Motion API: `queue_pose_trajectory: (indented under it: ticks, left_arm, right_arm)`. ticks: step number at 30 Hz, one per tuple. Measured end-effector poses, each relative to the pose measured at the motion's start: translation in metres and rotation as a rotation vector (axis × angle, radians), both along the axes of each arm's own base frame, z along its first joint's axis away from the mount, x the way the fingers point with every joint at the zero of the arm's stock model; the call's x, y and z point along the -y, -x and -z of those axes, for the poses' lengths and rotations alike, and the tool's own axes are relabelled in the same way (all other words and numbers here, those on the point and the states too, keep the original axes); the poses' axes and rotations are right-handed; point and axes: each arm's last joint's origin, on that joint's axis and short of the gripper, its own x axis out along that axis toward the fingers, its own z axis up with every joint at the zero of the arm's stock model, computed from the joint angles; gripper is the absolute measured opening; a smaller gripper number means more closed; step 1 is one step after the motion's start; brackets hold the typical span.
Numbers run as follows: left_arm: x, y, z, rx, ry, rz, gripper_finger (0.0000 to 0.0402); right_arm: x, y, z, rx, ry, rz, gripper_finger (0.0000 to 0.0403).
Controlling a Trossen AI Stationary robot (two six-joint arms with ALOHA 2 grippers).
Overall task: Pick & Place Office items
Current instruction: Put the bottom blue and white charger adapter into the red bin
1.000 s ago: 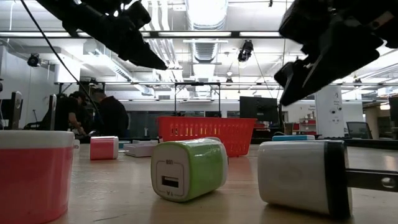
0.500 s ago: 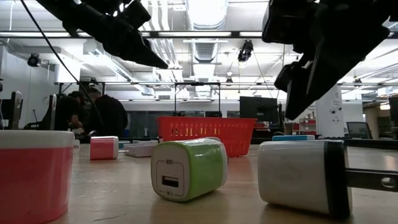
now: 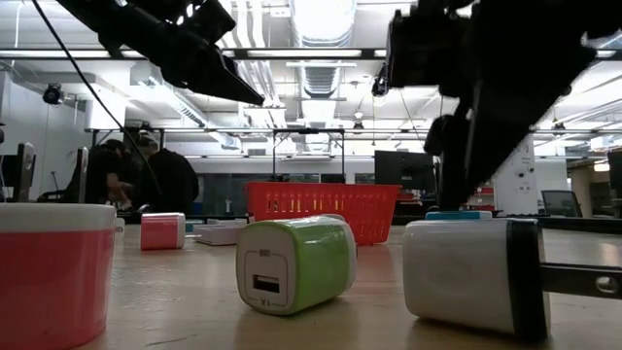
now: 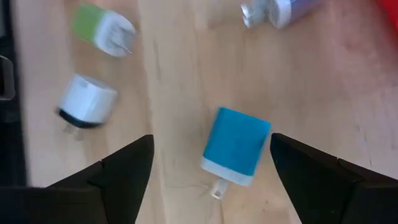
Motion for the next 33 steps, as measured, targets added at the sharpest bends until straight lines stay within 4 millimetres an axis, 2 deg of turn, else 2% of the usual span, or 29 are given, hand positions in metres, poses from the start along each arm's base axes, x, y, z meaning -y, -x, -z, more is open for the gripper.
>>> queue_pose_trajectory:
  ticks: [11,18,23,31,33]
  left_arm:
    - [0.0,0.0,-0.002,0.017,0.0,0.011,0.0239]
    - [0.0,-0.001,-0.003,0.028,-0.002,0.011,0.0239]
    - [0.0,-0.001,-0.004,0.035,-0.003,0.011,0.0239]
    - [0.0,-0.001,-0.005,0.048,-0.006,0.01,0.0239]
    - [0.0,-0.001,-0.005,0.049,-0.006,0.01,0.0239]
  right_arm:
    - [-0.003,-0.011,0.013,-0.053,0.053,0.051,0.0315]
    - [-0.005,-0.007,0.022,-0.077,0.081,0.077,0.0291]
    - [-0.007,-0.005,0.024,-0.067,0.109,0.078,0.0256]
    - [-0.013,-0.003,0.023,-0.035,0.16,0.053,0.0149]
    - [-0.015,-0.002,0.023,-0.03,0.166,0.04,0.0141]
